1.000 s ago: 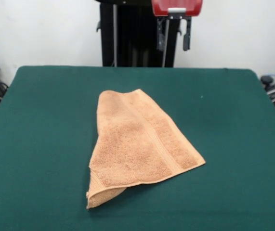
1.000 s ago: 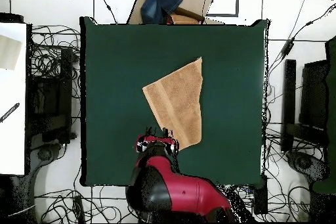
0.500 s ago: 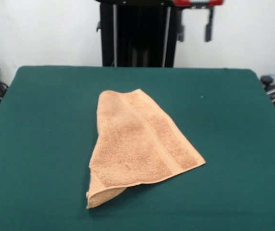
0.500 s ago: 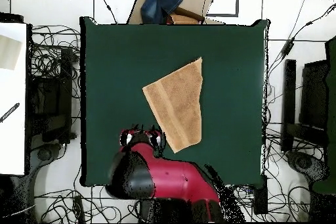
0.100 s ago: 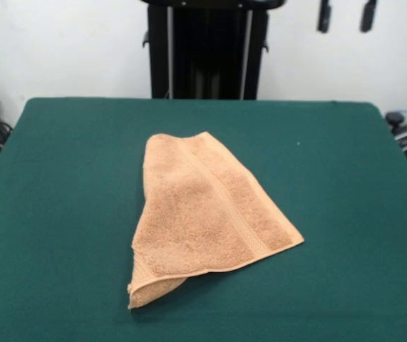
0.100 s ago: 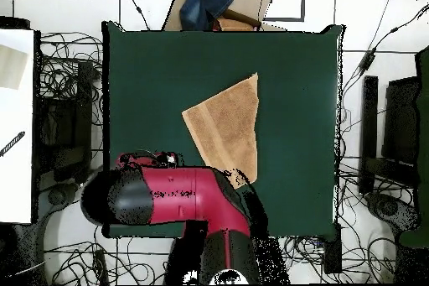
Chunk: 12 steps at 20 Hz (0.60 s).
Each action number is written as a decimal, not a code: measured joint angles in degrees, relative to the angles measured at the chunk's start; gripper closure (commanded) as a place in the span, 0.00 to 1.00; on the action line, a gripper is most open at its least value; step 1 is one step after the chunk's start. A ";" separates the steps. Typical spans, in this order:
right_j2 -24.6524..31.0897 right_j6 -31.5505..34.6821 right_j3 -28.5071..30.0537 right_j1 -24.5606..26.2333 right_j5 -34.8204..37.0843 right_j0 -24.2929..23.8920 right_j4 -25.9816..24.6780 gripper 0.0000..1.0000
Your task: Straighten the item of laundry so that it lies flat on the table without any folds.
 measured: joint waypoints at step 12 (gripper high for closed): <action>-1.13 0.00 -7.57 2.79 -0.85 -1.51 4.60 0.00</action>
